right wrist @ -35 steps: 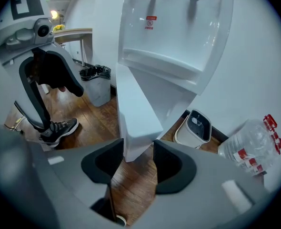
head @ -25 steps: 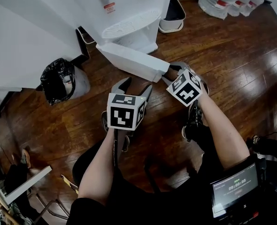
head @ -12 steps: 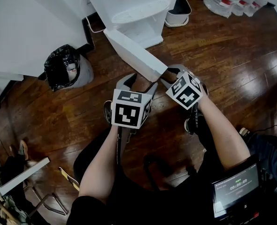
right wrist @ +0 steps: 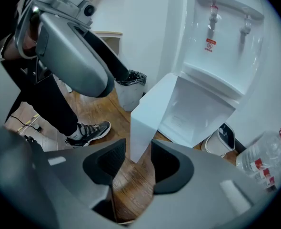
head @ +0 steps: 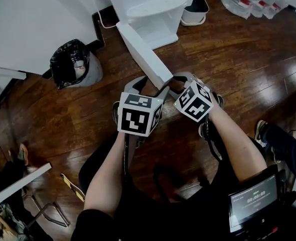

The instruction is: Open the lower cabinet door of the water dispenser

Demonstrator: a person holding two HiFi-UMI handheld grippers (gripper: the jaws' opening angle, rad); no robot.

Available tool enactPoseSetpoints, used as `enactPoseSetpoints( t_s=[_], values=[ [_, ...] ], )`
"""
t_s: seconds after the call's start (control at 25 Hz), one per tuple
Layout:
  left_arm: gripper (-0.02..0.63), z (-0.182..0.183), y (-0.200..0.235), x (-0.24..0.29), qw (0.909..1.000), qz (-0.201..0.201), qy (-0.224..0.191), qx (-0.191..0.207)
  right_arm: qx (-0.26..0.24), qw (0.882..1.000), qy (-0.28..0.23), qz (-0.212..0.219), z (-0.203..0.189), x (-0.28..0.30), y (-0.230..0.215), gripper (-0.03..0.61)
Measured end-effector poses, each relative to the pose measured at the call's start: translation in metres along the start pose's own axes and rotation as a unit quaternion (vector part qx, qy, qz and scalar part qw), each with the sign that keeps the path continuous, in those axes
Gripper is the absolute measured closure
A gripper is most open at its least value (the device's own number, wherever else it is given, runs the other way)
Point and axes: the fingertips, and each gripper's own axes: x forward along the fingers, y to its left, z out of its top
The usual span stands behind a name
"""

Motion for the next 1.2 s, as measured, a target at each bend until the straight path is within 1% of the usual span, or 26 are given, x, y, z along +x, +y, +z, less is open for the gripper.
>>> enactPoseSetpoints(
  t_s=[0.24, 0.4, 0.56, 0.68, 0.84, 1.2],
  values=[
    [0.321, -0.006, 0.015, -0.007, 0.9997, 0.02, 0.012, 0.007, -0.018, 1.0, -0.001, 0.019, 0.01, 0.005, 0.018, 0.41],
    [0.316, -0.005, 0.021, -0.012, 0.9997, 0.023, 0.01, 0.0, -0.03, 0.999, -0.007, 0.036, 0.019, 0.009, 0.031, 0.416],
    [0.306, -0.009, 0.023, -0.013, 0.9996, 0.021, 0.015, 0.003, -0.032, 0.998, -0.014, 0.051, 0.027, 0.013, 0.043, 0.419],
    [0.305, -0.017, 0.034, -0.011, 0.9991, 0.037, 0.019, 0.01, -0.038, 0.997, -0.017, 0.059, 0.034, 0.016, 0.051, 0.423],
    [0.304, -0.024, 0.041, -0.012, 0.9987, 0.043, 0.025, 0.01, -0.045, 0.996, -0.022, 0.072, 0.045, 0.022, 0.065, 0.425],
    [0.305, -0.032, 0.052, -0.012, 0.9978, 0.05, 0.041, 0.013, -0.046, 0.995, -0.04, 0.085, 0.068, 0.036, 0.088, 0.425]
  ],
)
